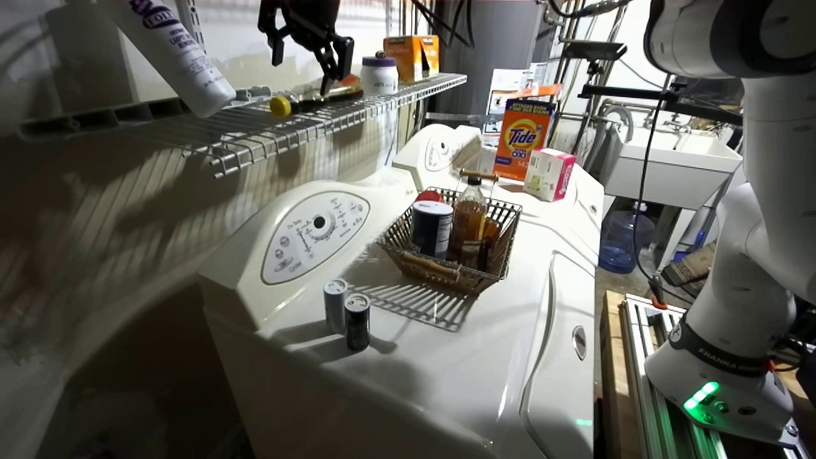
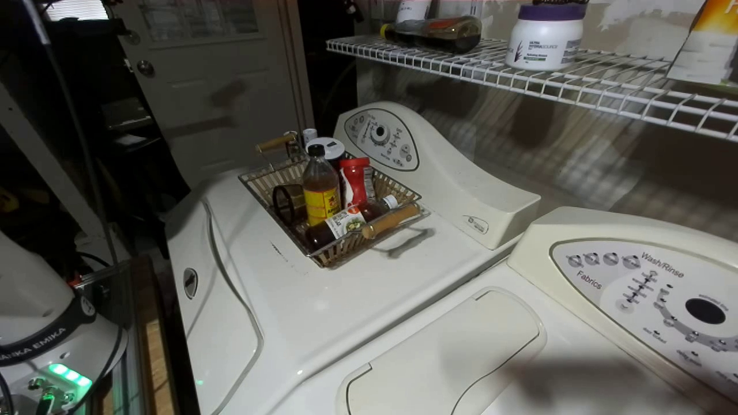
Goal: Put the bottle lying down upright
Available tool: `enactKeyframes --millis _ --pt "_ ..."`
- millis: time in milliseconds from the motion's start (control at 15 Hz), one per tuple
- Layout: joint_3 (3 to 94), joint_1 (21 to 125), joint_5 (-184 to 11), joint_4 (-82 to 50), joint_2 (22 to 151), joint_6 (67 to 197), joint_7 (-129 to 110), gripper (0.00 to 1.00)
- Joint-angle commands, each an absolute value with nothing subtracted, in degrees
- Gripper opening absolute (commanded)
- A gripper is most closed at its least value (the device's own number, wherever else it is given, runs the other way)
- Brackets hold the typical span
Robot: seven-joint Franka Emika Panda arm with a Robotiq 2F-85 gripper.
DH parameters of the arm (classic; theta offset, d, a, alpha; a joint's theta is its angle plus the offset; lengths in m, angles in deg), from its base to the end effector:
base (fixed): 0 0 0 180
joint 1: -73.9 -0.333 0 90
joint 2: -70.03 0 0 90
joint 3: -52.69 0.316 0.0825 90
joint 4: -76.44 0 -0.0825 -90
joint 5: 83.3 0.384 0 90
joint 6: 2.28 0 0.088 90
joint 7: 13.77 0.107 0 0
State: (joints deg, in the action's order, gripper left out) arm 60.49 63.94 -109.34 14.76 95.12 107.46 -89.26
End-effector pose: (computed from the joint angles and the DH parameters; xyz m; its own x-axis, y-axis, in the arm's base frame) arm 0.6919 0.1613 0.6315 -0.0258 0.9592 -0.2815 0.8781 0.1563 0.4522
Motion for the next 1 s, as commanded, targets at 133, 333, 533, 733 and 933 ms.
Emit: enactKeyframes --millis 133,333,533,733,933 --pt "57.81 61.3 -111.17 23.67 101.72 103.5 -93.7 1.0" --pt "56.34 60.34 -112.21 26.54 104.03 101.35 -95.82 1.0" --pt "55.02 59.85 -112.72 29.45 106.12 99.94 -97.26 1.0" --pt "53.58 59.37 -113.3 32.28 108.25 99.21 -98.05 1.0" --pt "51.82 58.69 -114.62 34.93 110.42 99.38 -98.36 1.0"
